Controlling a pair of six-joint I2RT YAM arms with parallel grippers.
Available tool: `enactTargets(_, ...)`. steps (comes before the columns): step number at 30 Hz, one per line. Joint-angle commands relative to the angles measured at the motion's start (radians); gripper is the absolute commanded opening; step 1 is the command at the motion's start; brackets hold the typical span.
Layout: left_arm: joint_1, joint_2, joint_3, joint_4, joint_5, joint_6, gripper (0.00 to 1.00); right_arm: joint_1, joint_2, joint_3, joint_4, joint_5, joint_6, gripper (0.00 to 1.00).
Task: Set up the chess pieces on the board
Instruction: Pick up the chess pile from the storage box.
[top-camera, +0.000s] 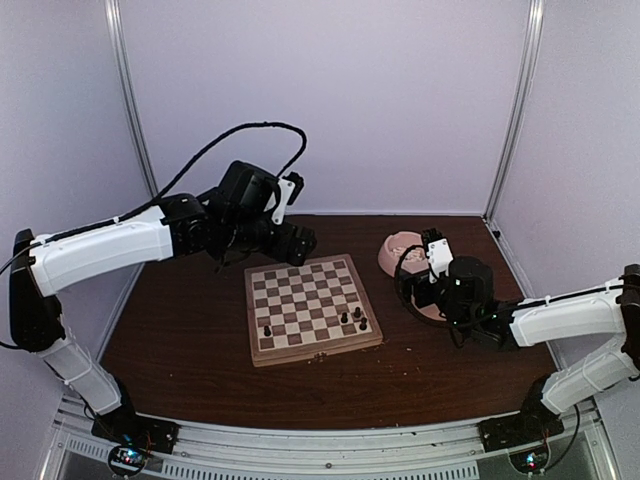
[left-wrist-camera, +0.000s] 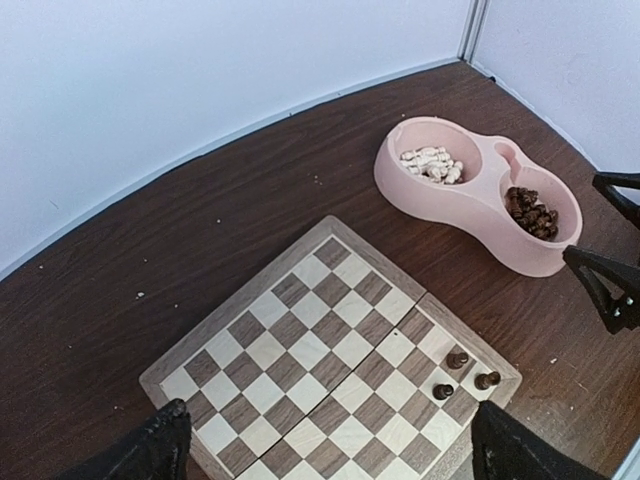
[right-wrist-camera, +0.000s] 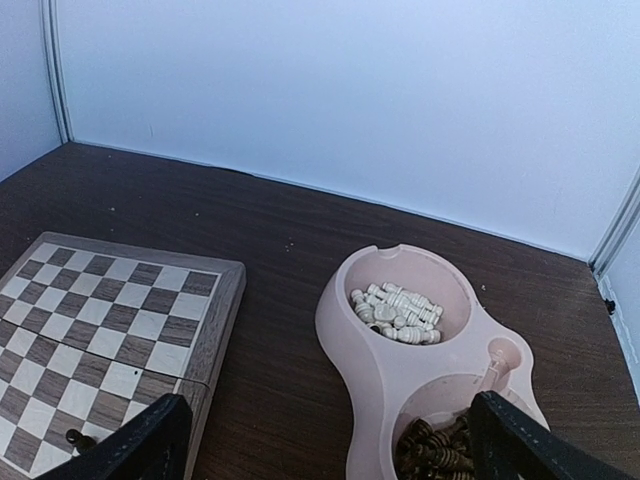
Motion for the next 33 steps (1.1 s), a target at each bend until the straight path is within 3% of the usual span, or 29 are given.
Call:
enactTargets(1,0.048,-0.01,0.024,0.013,0.044,-0.044,0.98,-0.003,0.015,0.004,0.012,0.022,-0.009,1.0)
enactTargets(9,0.079,-0.006,0.041,0.017,0.098,-0.033,0.98,-0.005,0.001,0.035,-0.078,0.02,-0.008,0.97)
enactTargets(16,0.079,-0.033,0.013,0.033,0.101,-0.027,0.98,-0.023,-0.079,0.092,-0.287,0.045,0.021,0.94)
enactTargets(23,0.079,-0.067,-0.027,0.034,0.115,-0.019,0.98,-0.107,-0.171,0.129,-0.49,-0.036,0.08,0.88)
enactTargets(33,0.082,-0.156,-0.088,-0.023,0.105,0.032,0.98,-0.224,-0.16,0.226,-0.686,-0.103,0.145,0.84)
